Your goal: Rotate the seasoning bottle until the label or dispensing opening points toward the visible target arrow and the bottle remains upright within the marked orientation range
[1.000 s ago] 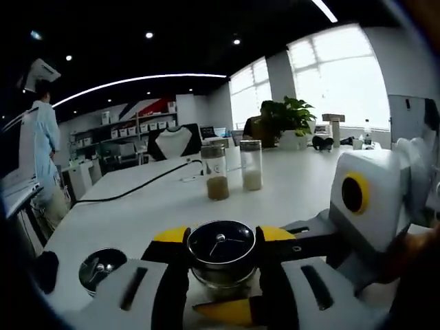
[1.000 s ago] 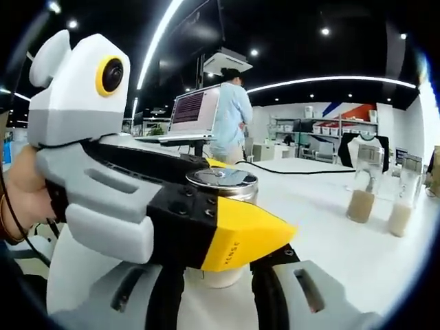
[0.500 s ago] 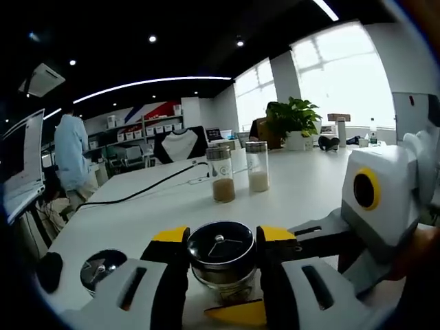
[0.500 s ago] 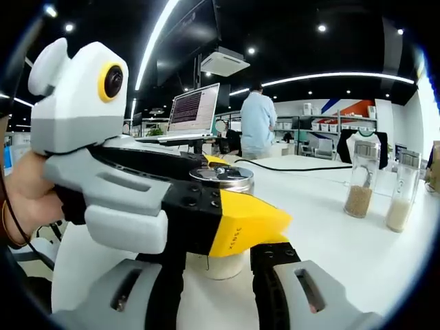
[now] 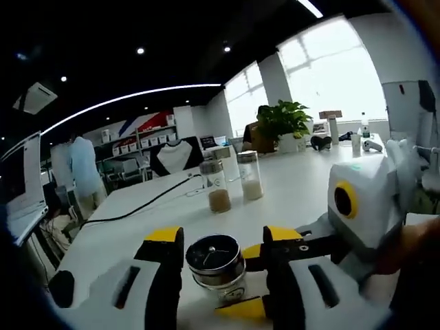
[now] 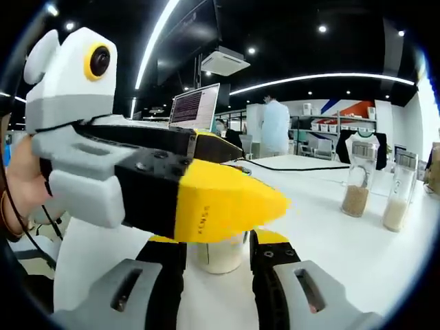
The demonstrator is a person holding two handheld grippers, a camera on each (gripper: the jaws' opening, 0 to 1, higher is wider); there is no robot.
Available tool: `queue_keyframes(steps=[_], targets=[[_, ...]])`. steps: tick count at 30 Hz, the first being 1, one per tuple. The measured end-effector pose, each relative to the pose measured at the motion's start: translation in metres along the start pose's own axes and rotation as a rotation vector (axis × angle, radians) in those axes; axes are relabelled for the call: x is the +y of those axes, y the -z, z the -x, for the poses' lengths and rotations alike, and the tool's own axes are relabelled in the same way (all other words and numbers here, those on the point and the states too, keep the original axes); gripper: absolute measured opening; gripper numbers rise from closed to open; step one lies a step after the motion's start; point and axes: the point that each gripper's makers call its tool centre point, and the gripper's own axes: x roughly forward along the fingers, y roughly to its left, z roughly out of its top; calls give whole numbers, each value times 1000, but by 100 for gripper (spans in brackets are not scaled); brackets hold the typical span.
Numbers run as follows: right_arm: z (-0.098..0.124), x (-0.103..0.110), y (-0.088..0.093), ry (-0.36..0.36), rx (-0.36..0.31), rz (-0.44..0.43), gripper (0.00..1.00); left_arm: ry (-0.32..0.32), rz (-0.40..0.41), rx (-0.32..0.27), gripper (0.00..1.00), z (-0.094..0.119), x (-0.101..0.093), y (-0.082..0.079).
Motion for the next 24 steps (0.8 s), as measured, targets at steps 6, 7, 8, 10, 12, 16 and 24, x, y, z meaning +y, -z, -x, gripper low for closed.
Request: queue_keyframes(steps=[6,7,8,10,12,16,24], targets=[[4,-1,2,4,6,-22,35,-6,-9,-1,48,13,7,-5],[5,0,2,3,7,-19,35,-4,-2,-5,48,16,7,-6],[5,1,2,4,10,-11,35,-5,-4,-2,48,16,8,-6],[6,2,3,4,12,-7,35,-16,-17,-3,48,19,11,-7],[6,2,3,4,12,-8,35,-21,-19,-4,47,21,12,-7],[7,1,2,5,10,-10,35,-30,-6,-12,47,22,16,-8],[13,-3,-2,25,2,-7,35,-7,42,-6,47,18,13,-2]])
